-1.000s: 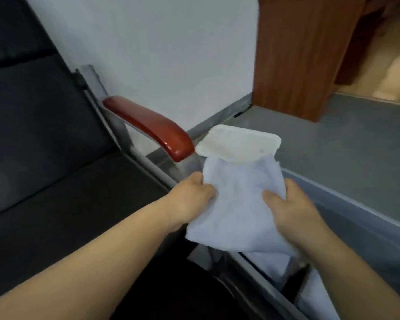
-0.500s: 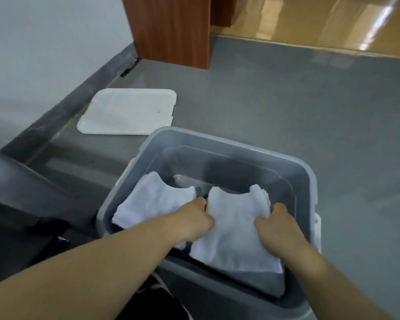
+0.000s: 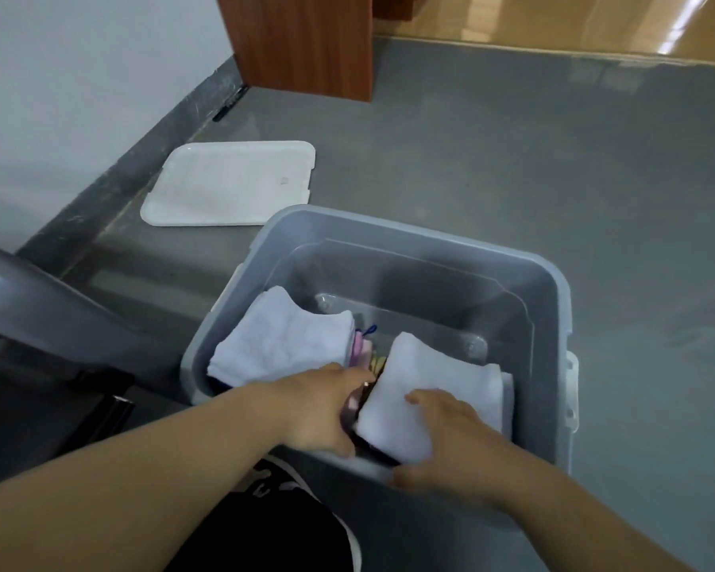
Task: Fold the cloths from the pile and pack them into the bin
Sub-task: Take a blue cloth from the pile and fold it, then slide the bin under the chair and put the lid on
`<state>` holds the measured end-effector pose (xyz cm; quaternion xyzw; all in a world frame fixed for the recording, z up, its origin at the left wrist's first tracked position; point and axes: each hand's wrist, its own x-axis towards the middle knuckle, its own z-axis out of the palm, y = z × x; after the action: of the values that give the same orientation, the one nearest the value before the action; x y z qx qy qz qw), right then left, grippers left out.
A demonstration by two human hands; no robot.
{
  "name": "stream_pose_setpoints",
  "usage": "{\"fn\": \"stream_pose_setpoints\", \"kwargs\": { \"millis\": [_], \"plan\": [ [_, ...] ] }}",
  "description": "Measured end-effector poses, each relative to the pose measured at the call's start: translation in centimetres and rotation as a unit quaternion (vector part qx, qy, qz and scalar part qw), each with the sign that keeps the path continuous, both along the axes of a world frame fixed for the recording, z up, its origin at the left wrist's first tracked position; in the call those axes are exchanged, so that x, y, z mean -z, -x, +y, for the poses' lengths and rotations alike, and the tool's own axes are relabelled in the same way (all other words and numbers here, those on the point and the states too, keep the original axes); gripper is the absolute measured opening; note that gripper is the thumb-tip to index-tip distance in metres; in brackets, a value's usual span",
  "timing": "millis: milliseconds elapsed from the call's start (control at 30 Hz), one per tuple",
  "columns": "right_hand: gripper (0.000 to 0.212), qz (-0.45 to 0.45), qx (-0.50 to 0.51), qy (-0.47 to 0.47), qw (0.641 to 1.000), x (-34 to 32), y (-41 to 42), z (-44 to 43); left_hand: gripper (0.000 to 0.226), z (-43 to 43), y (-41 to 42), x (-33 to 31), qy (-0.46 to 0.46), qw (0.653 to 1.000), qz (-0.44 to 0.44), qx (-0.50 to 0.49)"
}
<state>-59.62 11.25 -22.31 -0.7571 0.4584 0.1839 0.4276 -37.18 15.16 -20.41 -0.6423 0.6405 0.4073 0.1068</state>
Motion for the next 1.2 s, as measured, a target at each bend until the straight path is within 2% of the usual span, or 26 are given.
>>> {"fn": "stream_pose_setpoints", "kwargs": {
  "millis": [67,133,200,333,533,667,933,1067,1133,1200],
  "plan": [
    [0.115,0.034,-0.055,0.036,0.997,1.2,-0.9,1.4,0.101,0.7,-0.2,0.1,-0.019,0.994,-0.071,0.079],
    [0.106,0.045,-0.061,0.081,0.994,2.4,-1.8,2.5,0.106,1.4,-0.6,0.8,-0.031,0.981,-0.139,0.134],
    [0.098,0.044,-0.066,0.11,0.991,3.1,-2.2,2.7,0.097,1.6,-1.2,1.6,-0.04,0.976,-0.159,0.14],
    [0.09,0.016,-0.077,0.13,0.988,3.5,-2.6,2.6,0.064,1.9,-2.4,2.4,-0.085,0.974,-0.136,0.163],
    [0.058,0.008,-0.071,0.174,0.982,3.0,-4.2,1.2,0.059,-0.8,-2.6,1.3,-0.14,0.968,-0.148,0.148],
    [0.046,0.001,-0.092,0.231,0.969,2.6,-7.6,-2.2,0.049,-2.8,-5.0,-0.2,-0.106,0.984,-0.127,0.058],
    [0.053,-0.014,-0.103,0.292,0.951,2.6,-15.4,-8.1,0.042,-6.6,-11.1,-0.7,-0.035,0.989,-0.14,-0.017],
    [0.058,-0.014,-0.093,0.314,0.945,3.6,-18.1,-9.5,0.031,-8.4,-13.2,0.2,-0.002,0.989,-0.146,-0.001],
    [0.065,-0.005,-0.084,0.306,0.948,4.2,-18.2,-9.7,0.021,-8.9,-13.5,1.5,-0.008,0.989,-0.145,-0.003],
    [0.063,-0.01,-0.075,0.301,0.951,4.6,-18.4,-9.7,0.02,-9.0,-14.2,2.0,-0.021,0.99,-0.134,-0.027]
  ]
}}
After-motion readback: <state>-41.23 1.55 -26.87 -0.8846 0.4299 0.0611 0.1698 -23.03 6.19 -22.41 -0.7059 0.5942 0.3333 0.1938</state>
